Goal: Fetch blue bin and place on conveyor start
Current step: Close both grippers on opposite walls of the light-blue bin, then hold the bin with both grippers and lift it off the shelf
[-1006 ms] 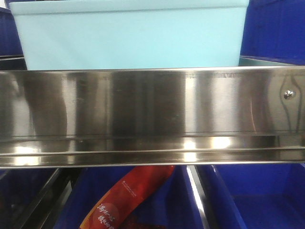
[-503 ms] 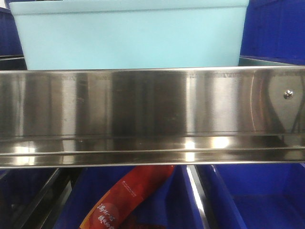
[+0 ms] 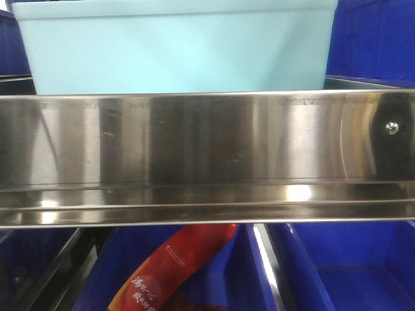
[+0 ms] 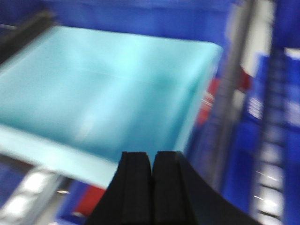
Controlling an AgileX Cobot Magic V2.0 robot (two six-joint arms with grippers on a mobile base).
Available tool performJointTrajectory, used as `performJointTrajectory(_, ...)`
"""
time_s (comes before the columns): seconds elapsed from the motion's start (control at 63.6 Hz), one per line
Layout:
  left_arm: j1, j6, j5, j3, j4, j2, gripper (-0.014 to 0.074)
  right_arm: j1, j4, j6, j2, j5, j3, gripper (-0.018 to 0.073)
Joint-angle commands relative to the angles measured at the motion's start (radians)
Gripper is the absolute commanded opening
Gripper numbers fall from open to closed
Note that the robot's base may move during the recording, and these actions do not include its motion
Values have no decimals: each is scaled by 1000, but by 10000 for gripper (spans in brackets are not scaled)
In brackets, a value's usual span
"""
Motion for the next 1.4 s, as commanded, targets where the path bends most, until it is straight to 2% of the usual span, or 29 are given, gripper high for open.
performJointTrajectory(0.0,-58,-233,30,-64,191,59,-111,50,-168,160,54,22,-52,-141)
performJointTrajectory(0.079,-87,-334,105,-116,261,116,-111,79,-219,227,117,75,-105,-141)
performJointTrajectory(0.173,-87,-366,160,-165,259,183,-111,82,-274,296,201,166,-192,-141)
performJointTrajectory(0.252,-74,-395,180,-194,257,224,-111,82,-299,305,274,231,-267,-141)
performJointTrajectory(0.487,-9,-395,182,-234,194,317,-104,82,-299,305,453,305,-457,-141)
performJointTrajectory(0.566,10,-391,193,-247,183,343,-37,82,-299,305,491,301,-498,-127)
performJointTrajectory(0.645,28,-364,217,-268,158,369,85,82,-299,303,517,301,-528,-9)
performJointTrajectory(0.739,36,-334,237,-297,158,403,244,80,-299,303,545,301,-551,189)
performJointTrajectory(0.802,36,-318,243,-316,158,424,309,74,-287,303,559,303,-556,227)
performJointTrajectory(0.991,38,-316,313,-408,162,512,314,22,-261,301,588,309,-556,225)
performJointTrajectory(1.085,50,-316,318,-433,156,542,314,12,-235,268,609,318,-556,225)
performJointTrajectory(1.195,89,-314,323,-440,97,559,314,12,-233,246,639,318,-556,225)
performJointTrajectory(1.384,114,-237,338,-440,56,593,314,5,-233,246,655,318,-556,225)
